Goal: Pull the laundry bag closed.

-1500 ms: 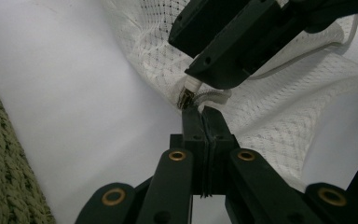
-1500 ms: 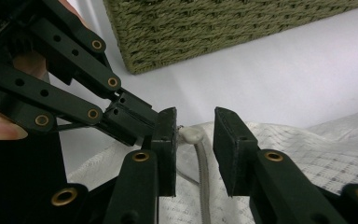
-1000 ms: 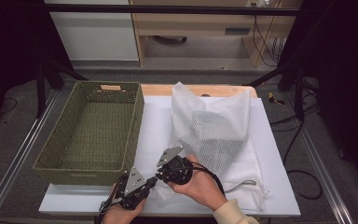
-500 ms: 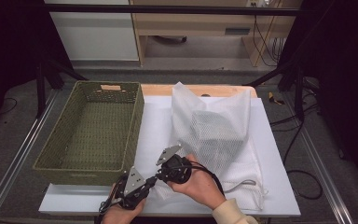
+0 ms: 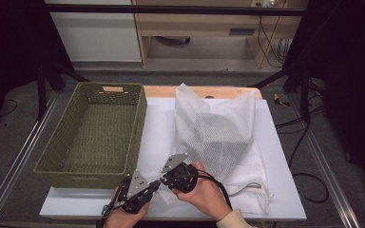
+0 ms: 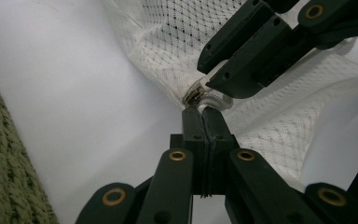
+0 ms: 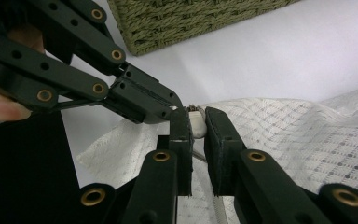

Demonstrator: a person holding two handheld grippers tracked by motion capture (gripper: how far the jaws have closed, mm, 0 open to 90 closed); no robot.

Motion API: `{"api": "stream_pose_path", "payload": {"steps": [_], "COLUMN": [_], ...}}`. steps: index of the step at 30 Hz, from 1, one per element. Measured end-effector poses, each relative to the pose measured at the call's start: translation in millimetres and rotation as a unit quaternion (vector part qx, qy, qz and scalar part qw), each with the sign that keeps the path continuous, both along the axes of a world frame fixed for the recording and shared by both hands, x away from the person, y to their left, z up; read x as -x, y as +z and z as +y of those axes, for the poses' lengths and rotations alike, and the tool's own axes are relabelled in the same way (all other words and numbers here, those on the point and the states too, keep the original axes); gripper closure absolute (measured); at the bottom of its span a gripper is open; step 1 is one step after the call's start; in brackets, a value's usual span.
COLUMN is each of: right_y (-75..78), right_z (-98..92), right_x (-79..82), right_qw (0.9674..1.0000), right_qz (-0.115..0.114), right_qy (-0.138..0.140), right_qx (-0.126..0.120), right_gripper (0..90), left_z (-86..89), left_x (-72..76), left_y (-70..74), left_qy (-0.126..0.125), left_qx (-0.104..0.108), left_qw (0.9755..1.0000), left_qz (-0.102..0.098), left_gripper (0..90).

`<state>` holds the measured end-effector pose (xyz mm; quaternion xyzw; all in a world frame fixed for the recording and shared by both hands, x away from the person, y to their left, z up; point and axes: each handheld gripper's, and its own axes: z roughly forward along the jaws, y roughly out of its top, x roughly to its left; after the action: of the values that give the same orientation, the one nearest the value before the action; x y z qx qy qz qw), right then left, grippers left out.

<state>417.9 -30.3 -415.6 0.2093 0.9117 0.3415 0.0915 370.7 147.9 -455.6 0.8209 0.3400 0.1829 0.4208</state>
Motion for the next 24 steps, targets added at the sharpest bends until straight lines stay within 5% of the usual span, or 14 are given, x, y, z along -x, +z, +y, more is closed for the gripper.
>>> {"api": "stream_pose_path", "payload": {"steps": [13, 24], "right_y": [-9.6, -19.5], "right_z": [-3.4, -10.1], "right_x": [12.2, 20.9], "right_qw": [0.9995, 0.9989], "right_qz": [-0.031, -0.043], "right_qy": [-0.003, -0.021], "right_qx": [0.008, -0.001], "right_gripper": [81.8, 81.9], "left_z": [-7.8, -11.8], "left_x": [1.6, 5.4], "left_y": [-6.6, -7.1], "left_qy": [0.005, 0.025], "left_qx": [-0.032, -0.03], "left_qw": [0.9995, 0.999], "left_qz": [-0.002, -0.021], "left_gripper": [90.0, 90.0]}}
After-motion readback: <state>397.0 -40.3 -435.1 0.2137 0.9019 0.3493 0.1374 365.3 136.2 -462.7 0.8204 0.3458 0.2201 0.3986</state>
